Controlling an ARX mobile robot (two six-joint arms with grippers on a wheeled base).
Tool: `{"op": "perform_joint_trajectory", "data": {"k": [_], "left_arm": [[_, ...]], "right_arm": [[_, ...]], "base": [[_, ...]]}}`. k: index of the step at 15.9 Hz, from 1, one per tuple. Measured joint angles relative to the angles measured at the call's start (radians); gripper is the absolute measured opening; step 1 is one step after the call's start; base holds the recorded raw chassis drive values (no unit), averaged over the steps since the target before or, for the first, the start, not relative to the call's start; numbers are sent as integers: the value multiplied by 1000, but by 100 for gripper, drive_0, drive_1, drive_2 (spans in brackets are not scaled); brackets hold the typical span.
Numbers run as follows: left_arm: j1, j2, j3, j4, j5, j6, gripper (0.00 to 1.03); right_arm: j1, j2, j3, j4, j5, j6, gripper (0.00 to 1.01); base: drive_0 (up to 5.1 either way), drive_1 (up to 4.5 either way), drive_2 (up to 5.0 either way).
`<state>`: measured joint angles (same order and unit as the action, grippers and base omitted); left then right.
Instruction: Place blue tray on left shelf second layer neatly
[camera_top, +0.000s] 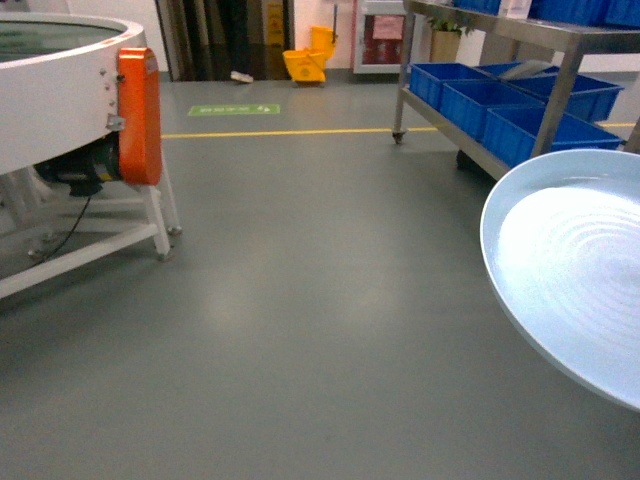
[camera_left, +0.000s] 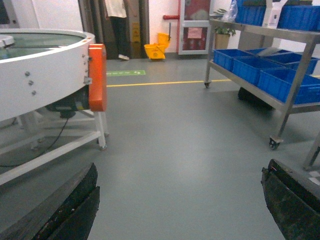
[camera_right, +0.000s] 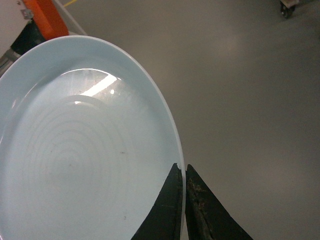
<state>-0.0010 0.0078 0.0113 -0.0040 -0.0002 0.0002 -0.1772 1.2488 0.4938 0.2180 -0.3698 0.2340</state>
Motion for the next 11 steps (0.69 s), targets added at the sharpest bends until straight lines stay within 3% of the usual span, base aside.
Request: {"op": "perform_joint_trajectory", "data": {"k": [11], "left_arm": [[0,0,0,-3,-2,0,98]], "right_arm": [[0,1,0,1,0,0,2]], "base": [[-155,260,-570]]}}
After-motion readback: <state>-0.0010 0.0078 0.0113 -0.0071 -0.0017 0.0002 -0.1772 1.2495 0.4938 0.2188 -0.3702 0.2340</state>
